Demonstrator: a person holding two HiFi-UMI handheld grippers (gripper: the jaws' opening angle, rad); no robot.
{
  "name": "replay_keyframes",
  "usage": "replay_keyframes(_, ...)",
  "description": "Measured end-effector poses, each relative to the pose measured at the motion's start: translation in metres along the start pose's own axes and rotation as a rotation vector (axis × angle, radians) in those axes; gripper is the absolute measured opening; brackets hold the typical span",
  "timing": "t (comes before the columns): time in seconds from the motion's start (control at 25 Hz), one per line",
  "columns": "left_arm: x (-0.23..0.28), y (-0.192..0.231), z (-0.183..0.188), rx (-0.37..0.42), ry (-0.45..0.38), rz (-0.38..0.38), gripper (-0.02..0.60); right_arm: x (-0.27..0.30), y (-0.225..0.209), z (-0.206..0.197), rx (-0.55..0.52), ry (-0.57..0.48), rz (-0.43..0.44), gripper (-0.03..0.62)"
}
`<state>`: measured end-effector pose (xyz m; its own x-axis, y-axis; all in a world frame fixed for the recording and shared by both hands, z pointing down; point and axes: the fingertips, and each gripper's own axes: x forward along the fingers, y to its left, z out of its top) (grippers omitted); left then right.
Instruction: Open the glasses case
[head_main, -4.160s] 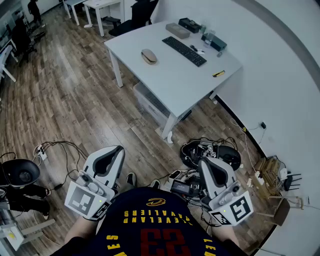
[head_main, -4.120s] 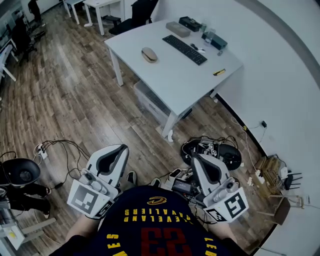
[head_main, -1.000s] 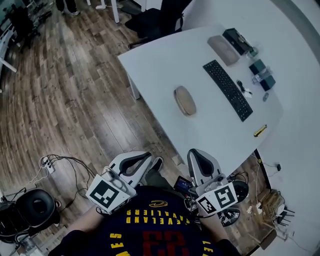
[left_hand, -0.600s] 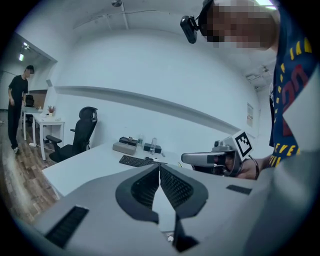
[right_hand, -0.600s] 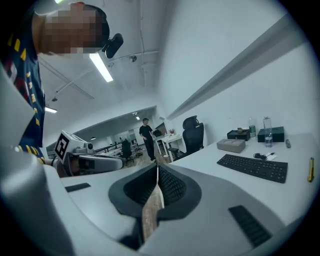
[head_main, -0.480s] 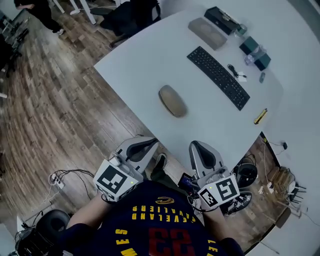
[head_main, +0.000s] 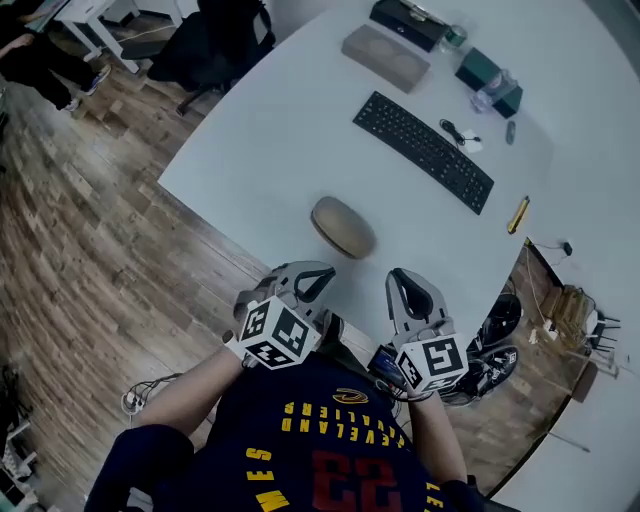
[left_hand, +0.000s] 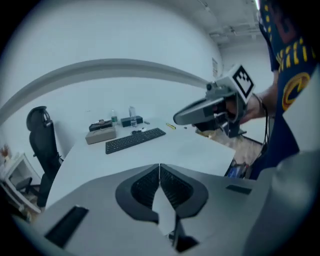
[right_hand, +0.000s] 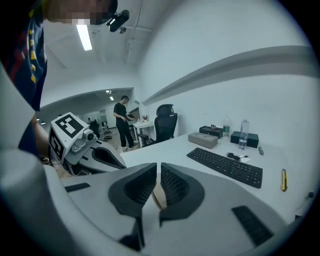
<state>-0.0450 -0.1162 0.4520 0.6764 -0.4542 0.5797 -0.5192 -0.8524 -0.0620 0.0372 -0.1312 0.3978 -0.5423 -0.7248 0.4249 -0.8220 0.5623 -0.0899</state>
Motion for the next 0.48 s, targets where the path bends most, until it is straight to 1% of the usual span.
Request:
replay_keyframes(0.12,0.028,0.013,-0.032,0.137,0.097,-0.042,0.015,0.028,-0.005,-0.020,-0.013,0.081,-0.044,0.021)
replay_keyframes(0.2,0.042,0.019,-0.048,0.220,0.133,-0.063,0.017,0.046,-0.006,-0.034,-0.026,0.135,-0.060,0.033)
replay_keyframes(0.24,0.049,0.021,-0.055,0.254,0.143,-0.073,0.015,0.054,-0.005,-0.042,-0.035,0.163,-0.063,0.053)
replay_keyframes(0.32,0.059,0.023,-0.068,0.305,0.159,-0.099,0.017,0.069,-0.003,-0.058,-0.061,0.217,-0.065,0.118)
replay_keyframes(0.4,0.067,0.023,-0.077,0.359,0.178,-0.120,0.017,0.082,0.000,-0.075,-0.105,0.271,-0.068,0.134)
replay_keyframes(0.48,0.076,0.023,-0.084,0.441,0.200,-0.124,0.023,0.092,0.002,-0.093,-0.164,0.324,-0.072,0.146)
